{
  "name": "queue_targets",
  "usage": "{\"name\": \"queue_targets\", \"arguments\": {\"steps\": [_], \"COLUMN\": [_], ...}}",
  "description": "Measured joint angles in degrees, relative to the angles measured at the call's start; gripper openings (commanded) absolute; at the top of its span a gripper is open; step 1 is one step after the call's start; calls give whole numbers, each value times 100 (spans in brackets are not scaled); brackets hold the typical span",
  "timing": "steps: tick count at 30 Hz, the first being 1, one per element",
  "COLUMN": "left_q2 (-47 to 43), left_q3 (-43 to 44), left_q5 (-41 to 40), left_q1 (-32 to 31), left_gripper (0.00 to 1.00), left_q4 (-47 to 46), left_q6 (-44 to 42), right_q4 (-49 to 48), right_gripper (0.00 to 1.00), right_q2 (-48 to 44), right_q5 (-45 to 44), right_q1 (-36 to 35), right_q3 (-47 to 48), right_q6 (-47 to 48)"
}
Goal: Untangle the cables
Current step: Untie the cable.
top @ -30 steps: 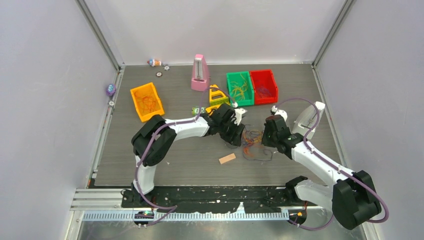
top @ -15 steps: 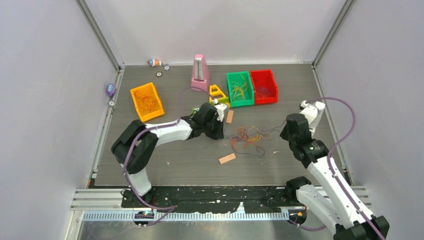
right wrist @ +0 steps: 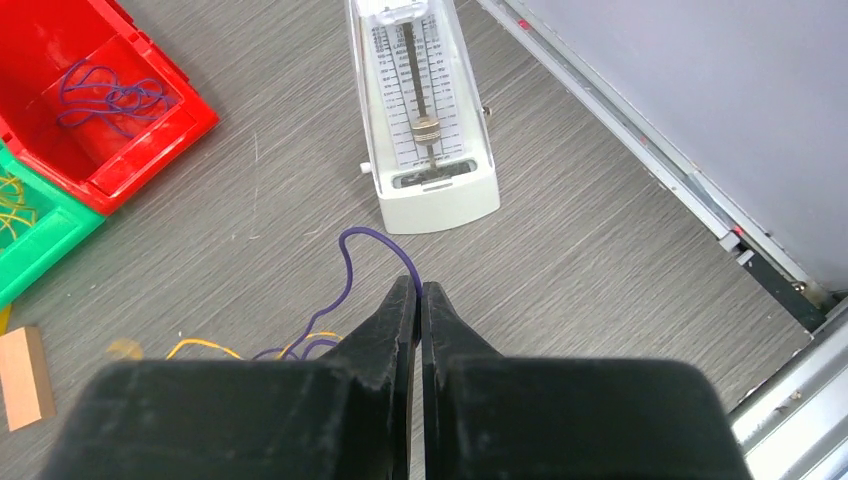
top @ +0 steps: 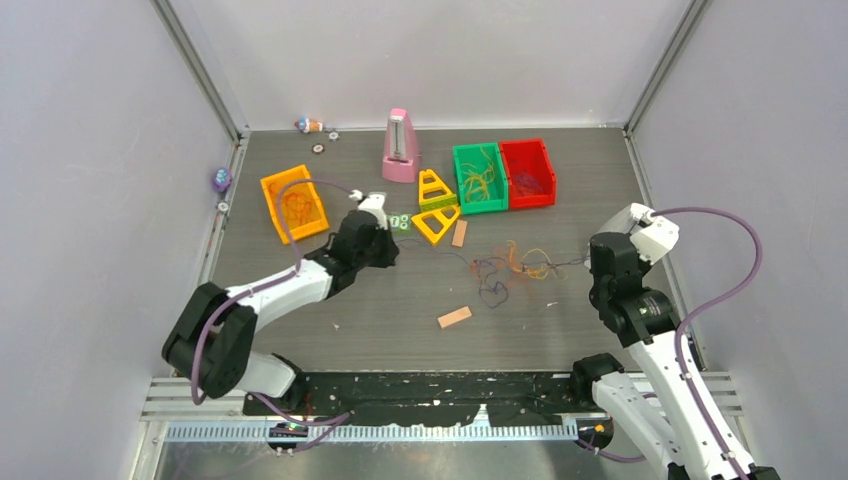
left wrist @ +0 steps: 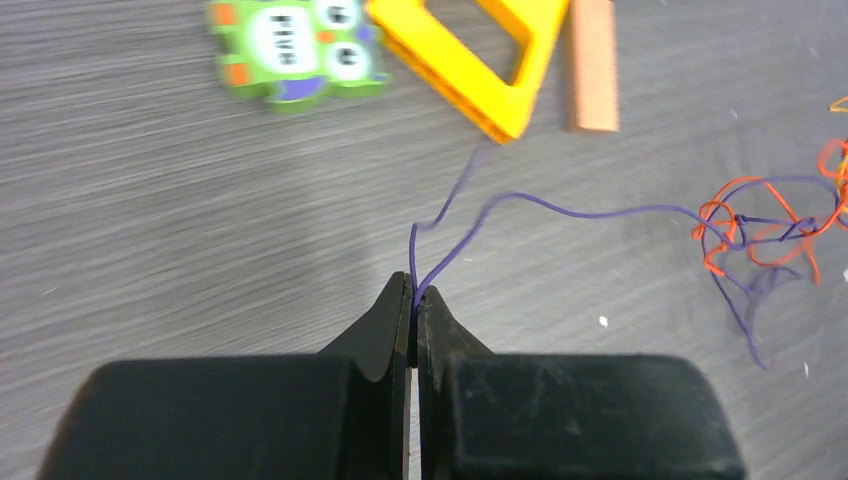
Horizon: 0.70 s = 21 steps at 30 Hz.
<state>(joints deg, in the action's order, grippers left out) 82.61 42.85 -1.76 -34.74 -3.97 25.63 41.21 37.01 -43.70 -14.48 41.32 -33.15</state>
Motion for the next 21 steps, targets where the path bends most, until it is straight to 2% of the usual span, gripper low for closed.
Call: {"name": "queue_targets", "arguments": {"steps": [3, 5, 6, 8, 9, 10, 17, 18, 21], "left_q2": [-409, -527, -544, -546, -544, -540, -444, -444, -444], "left_q3": [-433, -529, -535, -535, -535, -535, -535, -535, -535], "left_q5": [-175, -271, -273, -144, -48, 90, 629, 649, 699], "left_q1": [365, 496, 511, 507, 507, 507, 485, 485, 483], "left_gripper": [0, 0, 0, 0, 0, 0, 0, 6, 41], "left_q4": [-155, -186, -216, -350, -402, -472, -675, -691, -697], "left_q6": [219, 275, 278, 275, 271, 269, 245, 245, 203], "right_q4": [70, 63, 31, -92, -197, -240, -953, -1040, -1182], "right_gripper": [7, 17, 48, 84, 91, 95, 98, 98, 98], "right_q2": [76, 149, 201, 317, 404, 435, 1250, 1443, 2103], "right_q5": [-44, 94, 240, 643, 1058, 1202, 3626, 3805, 4006], "right_q1": [11, 11, 11, 15, 24, 26, -55, -140, -627], "right_q3": [55, 55, 55, 44, 17, 0, -264, -254, -133], "right_q6": [2, 72, 160, 326, 533, 538, 1364, 1427, 1572]}}
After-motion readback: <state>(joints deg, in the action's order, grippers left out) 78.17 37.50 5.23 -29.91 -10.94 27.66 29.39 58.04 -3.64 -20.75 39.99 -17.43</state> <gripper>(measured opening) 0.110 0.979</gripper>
